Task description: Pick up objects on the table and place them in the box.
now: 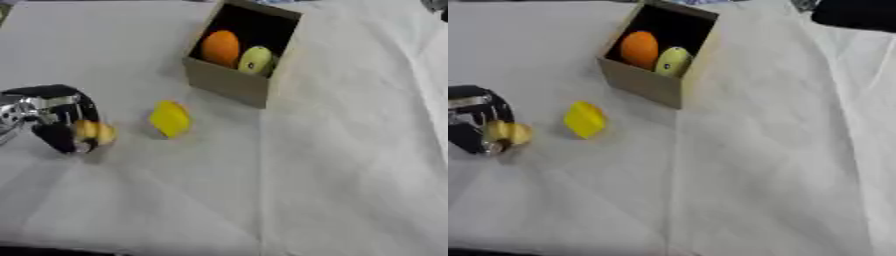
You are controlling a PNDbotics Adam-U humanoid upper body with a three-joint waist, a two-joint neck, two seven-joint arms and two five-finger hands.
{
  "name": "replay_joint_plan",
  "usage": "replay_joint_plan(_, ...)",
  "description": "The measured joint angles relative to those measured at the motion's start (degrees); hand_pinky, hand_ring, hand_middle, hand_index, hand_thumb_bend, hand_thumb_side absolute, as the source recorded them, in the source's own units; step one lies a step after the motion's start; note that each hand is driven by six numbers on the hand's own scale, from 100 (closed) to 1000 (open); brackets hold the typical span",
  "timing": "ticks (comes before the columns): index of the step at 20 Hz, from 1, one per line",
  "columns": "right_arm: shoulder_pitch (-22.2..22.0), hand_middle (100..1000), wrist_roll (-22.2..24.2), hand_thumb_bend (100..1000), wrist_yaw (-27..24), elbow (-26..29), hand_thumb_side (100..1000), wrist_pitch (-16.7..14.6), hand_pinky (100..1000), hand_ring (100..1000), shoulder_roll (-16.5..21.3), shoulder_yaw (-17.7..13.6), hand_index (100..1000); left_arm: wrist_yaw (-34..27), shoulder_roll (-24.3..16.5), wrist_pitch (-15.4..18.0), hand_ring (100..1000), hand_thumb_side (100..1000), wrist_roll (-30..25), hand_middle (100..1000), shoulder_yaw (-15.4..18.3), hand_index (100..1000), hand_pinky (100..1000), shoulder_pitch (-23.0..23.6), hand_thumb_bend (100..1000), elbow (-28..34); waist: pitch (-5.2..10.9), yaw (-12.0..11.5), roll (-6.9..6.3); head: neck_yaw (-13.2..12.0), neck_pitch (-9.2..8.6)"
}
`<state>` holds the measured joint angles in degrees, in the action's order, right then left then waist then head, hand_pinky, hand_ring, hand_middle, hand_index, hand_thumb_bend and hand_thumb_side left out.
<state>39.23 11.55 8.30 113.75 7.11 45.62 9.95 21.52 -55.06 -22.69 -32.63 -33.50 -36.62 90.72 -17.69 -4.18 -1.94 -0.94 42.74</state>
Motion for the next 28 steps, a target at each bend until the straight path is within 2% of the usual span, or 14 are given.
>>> replay_joint_plan(3,-0.45,669,-0.12,100,-0.42,0.00,497,0.04,892,720,-0.01,-0.10,792,1.63,0.15,0.83,582,100,0.25,546,0.08,622,648,-0.05,332,0.08,0.03,0.01,0.00,0.00,-0.01)
replay_joint_plan(4,-0.50,669,-0.18,100,-0.47,0.00,498,0.08,892,720,-0.01,-0.10,792,2.03,0.15,1.04,576,100,0.42,540,0.26,616,643,-0.05,281,0.21,0.03,0.01,0.00,0.00,-0.01)
replay_joint_plan(5,-0.52,668,-0.24,100,-0.52,0.00,498,0.11,892,720,-0.02,-0.13,792,2.37,0.15,1.23,574,100,0.61,538,0.54,614,642,-0.05,323,0.54,0.05,0.00,0.00,0.01,-0.03)
replay_joint_plan(10,-0.97,668,-0.36,100,-0.80,0.00,499,0.19,891,719,-0.05,-0.45,792,3.51,-0.06,2.23,573,100,1.84,533,3.22,610,645,-0.74,289,4.44,0.63,-0.05,0.01,0.11,-0.20)
replay_joint_plan(17,-1.19,669,-0.46,100,-0.91,0.00,499,0.19,891,721,-0.06,-0.47,791,5.27,-0.47,3.34,570,100,2.01,536,7.01,609,652,-7.50,247,10.23,1.33,0.05,-0.42,0.61,-0.01)
replay_joint_plan(22,-0.71,669,-0.35,100,-1.01,0.00,498,0.10,891,720,-0.87,-0.38,790,4.54,3.99,5.58,564,100,2.45,532,7.56,607,666,-14.01,182,8.83,2.09,1.57,-0.95,0.46,0.15)
replay_joint_plan(25,0.31,669,-0.06,100,-1.25,0.00,498,0.05,891,720,-1.62,-0.04,790,3.02,7.87,7.50,561,100,2.94,529,7.61,606,667,-17.99,163,6.23,2.27,3.24,-1.05,-0.26,0.26)
replay_joint_plan(28,1.16,670,0.22,100,-1.42,0.00,498,-0.04,890,720,-2.21,0.30,790,2.61,12.01,7.96,561,100,2.56,530,7.60,609,667,-22.22,154,2.38,2.27,4.39,-1.21,-0.96,0.37)
